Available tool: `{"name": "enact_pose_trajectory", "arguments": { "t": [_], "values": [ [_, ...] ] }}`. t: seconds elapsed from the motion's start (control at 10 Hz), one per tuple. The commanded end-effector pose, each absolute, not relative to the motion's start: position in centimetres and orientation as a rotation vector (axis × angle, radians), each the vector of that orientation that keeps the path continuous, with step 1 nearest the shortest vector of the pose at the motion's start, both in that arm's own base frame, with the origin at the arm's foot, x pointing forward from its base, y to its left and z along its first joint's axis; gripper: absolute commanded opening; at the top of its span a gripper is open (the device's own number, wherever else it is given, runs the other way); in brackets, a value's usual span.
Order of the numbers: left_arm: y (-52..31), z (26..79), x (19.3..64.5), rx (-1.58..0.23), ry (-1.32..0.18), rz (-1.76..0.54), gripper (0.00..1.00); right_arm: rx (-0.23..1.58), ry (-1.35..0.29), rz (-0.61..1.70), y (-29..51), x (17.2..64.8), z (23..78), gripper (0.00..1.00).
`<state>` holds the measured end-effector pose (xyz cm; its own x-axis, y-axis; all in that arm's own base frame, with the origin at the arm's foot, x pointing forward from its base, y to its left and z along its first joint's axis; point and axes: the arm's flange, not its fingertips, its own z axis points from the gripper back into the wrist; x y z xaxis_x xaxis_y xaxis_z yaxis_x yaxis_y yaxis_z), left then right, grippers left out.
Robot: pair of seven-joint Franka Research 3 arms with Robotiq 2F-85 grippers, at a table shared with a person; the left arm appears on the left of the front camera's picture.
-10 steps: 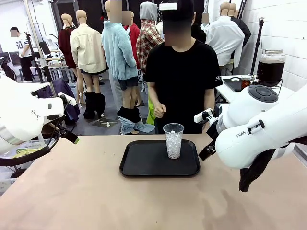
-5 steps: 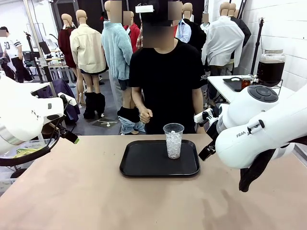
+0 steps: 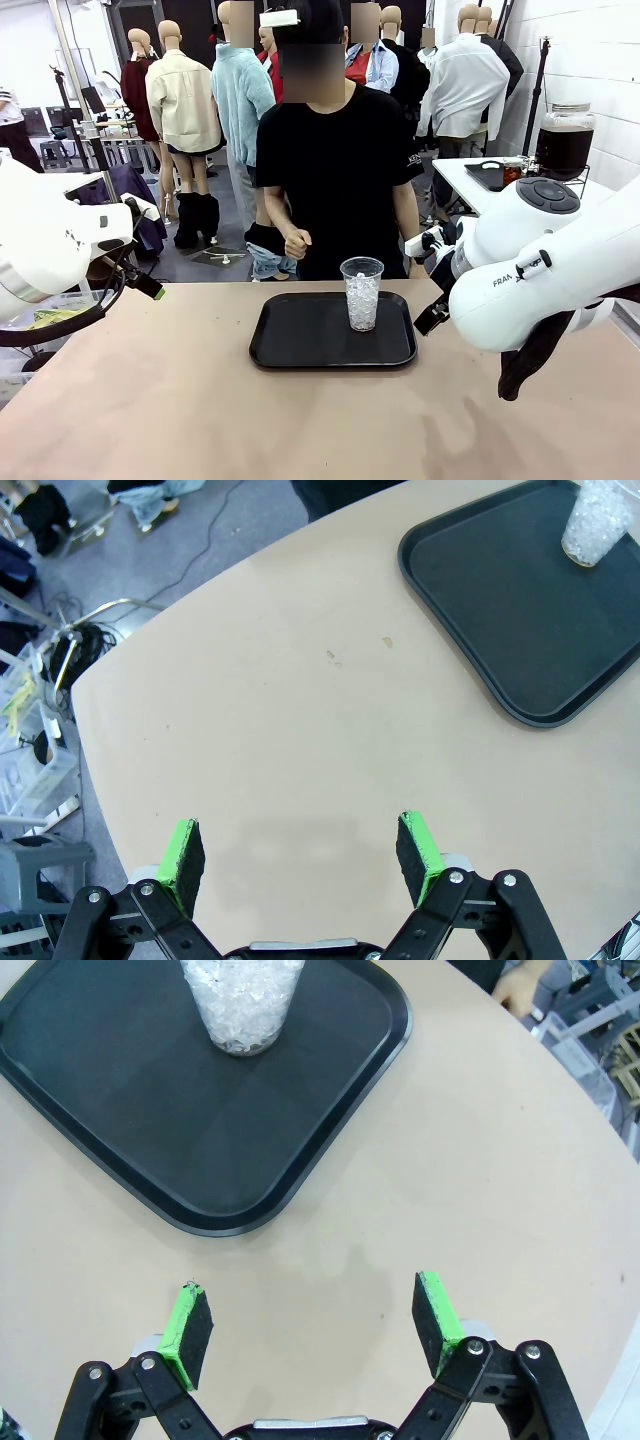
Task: Pour the drink into the iced cup.
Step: Pick up the iced cup indicated by the human and present it to them.
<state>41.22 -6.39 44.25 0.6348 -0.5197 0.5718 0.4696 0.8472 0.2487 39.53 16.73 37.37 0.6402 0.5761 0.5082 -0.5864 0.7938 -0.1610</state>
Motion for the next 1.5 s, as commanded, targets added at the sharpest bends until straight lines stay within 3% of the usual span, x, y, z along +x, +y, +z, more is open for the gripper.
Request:
{"name": "enact_pose_trajectory", "arguments": {
  "t": [0.0,1.4],
  "values": [
    [-6.29,44.64,41.15,0.089,-0.663,-0.566,1.0,0.02,-0.572,0.663,16.76,39.48,37.35,1.0],
    [-6.29,44.64,41.15,0.089,-0.663,-0.566,1.0,0.02,-0.572,0.663,16.76,39.48,37.35,1.0]
  ]
}}
